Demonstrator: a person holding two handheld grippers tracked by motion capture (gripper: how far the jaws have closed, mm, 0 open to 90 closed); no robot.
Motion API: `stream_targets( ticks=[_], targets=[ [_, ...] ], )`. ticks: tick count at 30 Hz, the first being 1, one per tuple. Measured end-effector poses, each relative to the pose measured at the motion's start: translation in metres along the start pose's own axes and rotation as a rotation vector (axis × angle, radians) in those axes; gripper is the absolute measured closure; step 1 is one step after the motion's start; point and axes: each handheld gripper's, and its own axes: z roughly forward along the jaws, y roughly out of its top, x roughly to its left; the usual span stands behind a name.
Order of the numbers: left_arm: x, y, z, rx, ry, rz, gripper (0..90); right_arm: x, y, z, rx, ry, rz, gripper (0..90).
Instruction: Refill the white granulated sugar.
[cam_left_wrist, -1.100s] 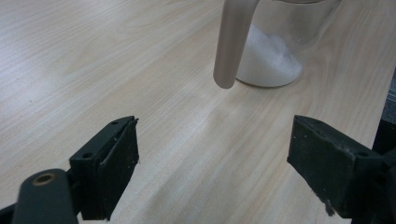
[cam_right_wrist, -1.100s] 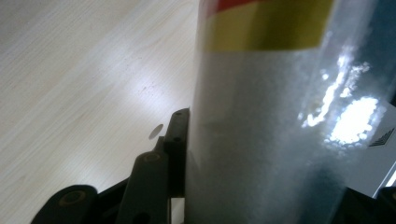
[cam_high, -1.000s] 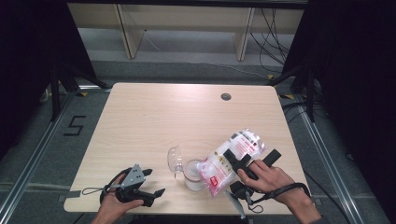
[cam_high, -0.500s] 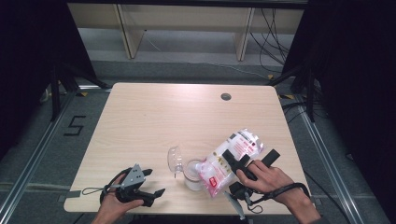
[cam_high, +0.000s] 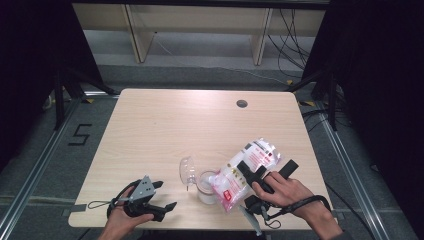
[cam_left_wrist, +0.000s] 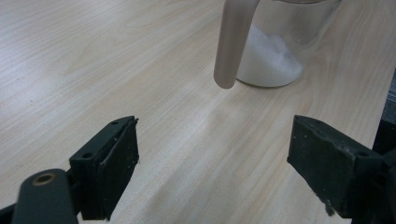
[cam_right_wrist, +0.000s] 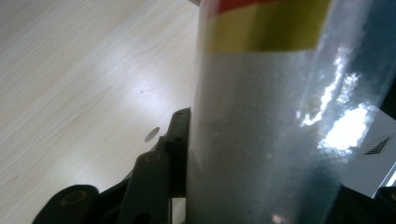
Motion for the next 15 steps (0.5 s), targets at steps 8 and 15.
stream_targets(
  ticks=[8,15],
  targets=[
    [-0.0004,-0.0001,0.0001,0.0,0.006,-0.003,15.7,0.0009,-0.0006,-0.0005,-0.001,-0.004,0.003,65.7],
    [0.0001,-0.0001,0.0002,0.0,0.0,-0.002,15.7,0.0004,-0.0005,-0.0011,-0.011,-0.008,-0.015,65.9]
  ],
)
